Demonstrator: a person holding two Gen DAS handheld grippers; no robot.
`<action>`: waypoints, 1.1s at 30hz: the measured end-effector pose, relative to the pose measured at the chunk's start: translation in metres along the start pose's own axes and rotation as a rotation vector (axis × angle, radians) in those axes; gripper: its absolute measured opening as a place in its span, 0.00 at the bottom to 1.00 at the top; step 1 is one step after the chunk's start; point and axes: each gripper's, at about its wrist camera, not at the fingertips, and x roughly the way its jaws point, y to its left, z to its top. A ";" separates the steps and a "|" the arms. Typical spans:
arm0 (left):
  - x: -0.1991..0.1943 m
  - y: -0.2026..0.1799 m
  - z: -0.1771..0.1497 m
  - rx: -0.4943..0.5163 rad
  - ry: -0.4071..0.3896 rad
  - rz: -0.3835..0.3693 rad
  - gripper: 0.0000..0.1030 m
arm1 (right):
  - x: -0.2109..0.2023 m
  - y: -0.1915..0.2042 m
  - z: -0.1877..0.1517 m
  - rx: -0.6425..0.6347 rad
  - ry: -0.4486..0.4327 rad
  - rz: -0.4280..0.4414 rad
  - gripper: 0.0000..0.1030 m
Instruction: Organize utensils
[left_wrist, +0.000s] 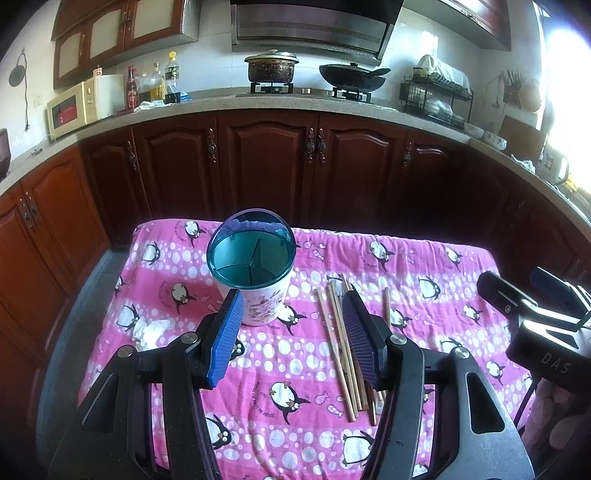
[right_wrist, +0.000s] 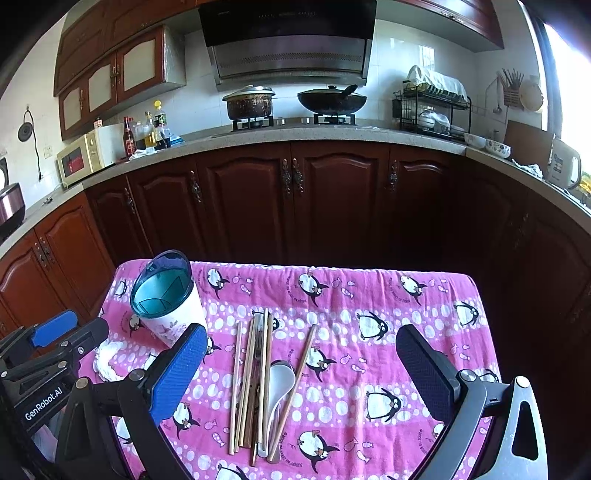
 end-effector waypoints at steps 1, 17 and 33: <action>0.000 0.001 0.000 0.002 -0.001 0.001 0.54 | 0.000 0.000 0.000 0.000 0.001 0.001 0.99; 0.001 -0.003 -0.001 -0.007 -0.002 -0.011 0.54 | 0.003 0.000 0.001 -0.002 0.007 -0.005 0.99; 0.007 -0.002 -0.002 -0.007 0.019 -0.020 0.54 | 0.008 0.000 0.000 -0.010 0.017 -0.008 0.99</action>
